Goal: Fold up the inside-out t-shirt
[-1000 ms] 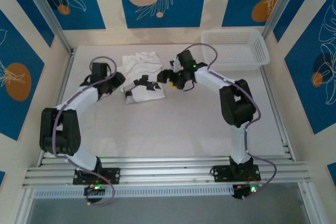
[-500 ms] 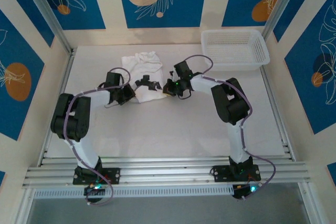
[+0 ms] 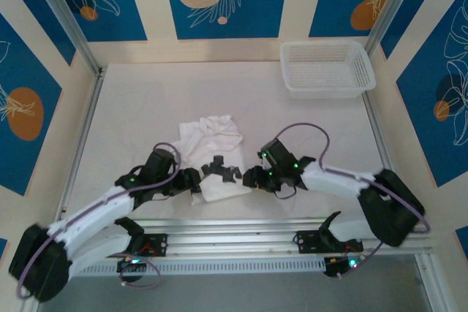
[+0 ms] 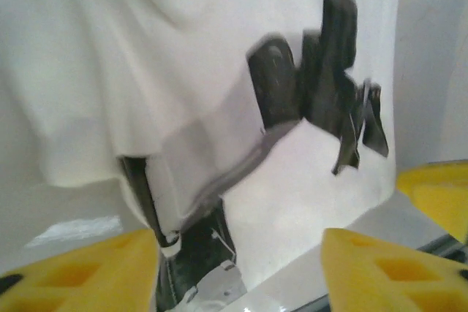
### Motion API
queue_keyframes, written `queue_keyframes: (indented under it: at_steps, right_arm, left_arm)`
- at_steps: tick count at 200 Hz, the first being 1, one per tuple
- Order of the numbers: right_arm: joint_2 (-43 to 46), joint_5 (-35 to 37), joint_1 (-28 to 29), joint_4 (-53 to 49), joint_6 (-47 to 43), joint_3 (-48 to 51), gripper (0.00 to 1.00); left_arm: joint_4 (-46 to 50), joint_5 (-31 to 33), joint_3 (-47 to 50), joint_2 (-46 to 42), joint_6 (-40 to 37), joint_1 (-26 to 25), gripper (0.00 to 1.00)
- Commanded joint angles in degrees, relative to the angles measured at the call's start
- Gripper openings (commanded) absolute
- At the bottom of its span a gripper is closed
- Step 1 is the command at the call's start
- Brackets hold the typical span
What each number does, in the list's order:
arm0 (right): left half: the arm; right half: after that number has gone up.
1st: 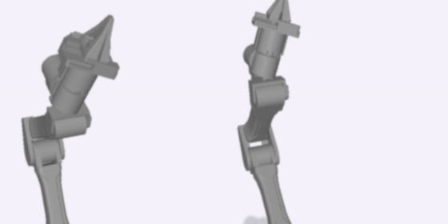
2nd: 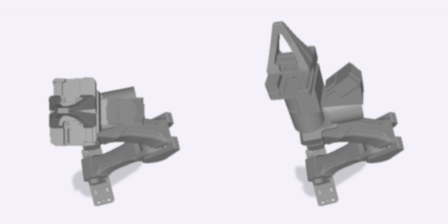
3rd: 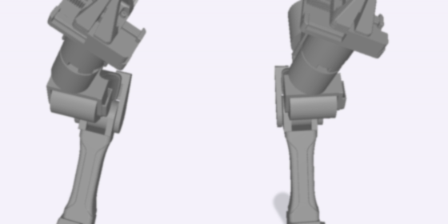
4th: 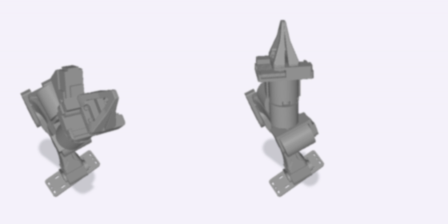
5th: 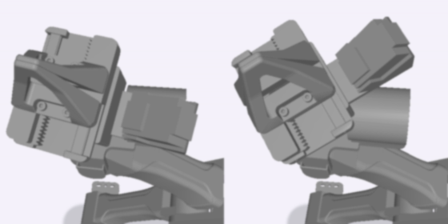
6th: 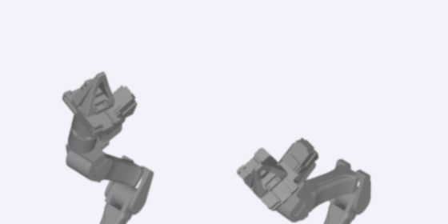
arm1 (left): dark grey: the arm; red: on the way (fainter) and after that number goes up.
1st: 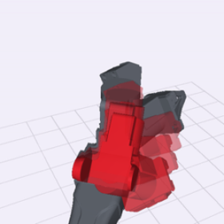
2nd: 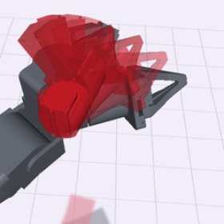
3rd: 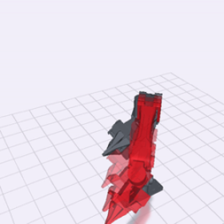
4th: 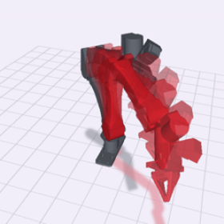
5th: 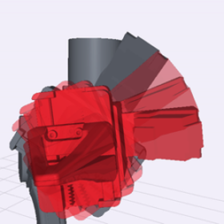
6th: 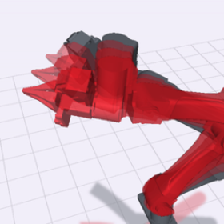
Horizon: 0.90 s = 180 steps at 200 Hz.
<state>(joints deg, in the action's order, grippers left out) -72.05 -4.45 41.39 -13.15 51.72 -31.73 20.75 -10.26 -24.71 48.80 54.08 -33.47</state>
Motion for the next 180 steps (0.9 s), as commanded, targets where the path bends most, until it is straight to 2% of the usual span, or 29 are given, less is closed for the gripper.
queue_keyframes:
  at_steps: [1,21,42,52,77,104,135,180]
  right_arm:
    - [7.82,7.78,-0.93,-3.29,4.04,-0.29,0.67]
    - [6.55,6.44,-4.25,-2.66,1.72,-4.36,0.67]
    - [-2.41,2.2,-5.94,-1.46,-0.7,-12.21,0.54]
    - [-7.77,1.19,-5.59,-0.81,-1.54,-16.25,0.51]
    - [-18.67,2.0,-5.48,1.13,-0.96,-23.15,0.47]
    - [-27.25,1.52,-6.19,1.55,-0.26,-28.68,0.46]
    - [-31.58,0.43,-6.14,1.73,0.01,-31.42,0.43]
    - [-33.07,0.14,-6.65,0.89,0.65,-32.83,0.17]
  left_arm:
    - [11.7,11.45,-2.53,-6.56,1.36,-0.14,0.68]
    - [12.89,14.15,-7.68,-2.03,-2.12,0.24,0.68]
    - [10.52,13.89,-13.12,6.99,-3.94,0.77,0.65]
    - [8.88,14.17,-15.01,11.1,-4.62,1.17,0.63]
    - [4.99,13.76,-17.7,19.12,-7.65,4.99,0.62]
    - [0.31,9.12,-18.79,26.1,-9.67,10.3,0.6]
    - [-5.49,4.14,-18.48,29.53,-10.3,11.37,0.54]
    - [-8.03,3.14,-16.96,30.04,-10.05,11.38,0.39]
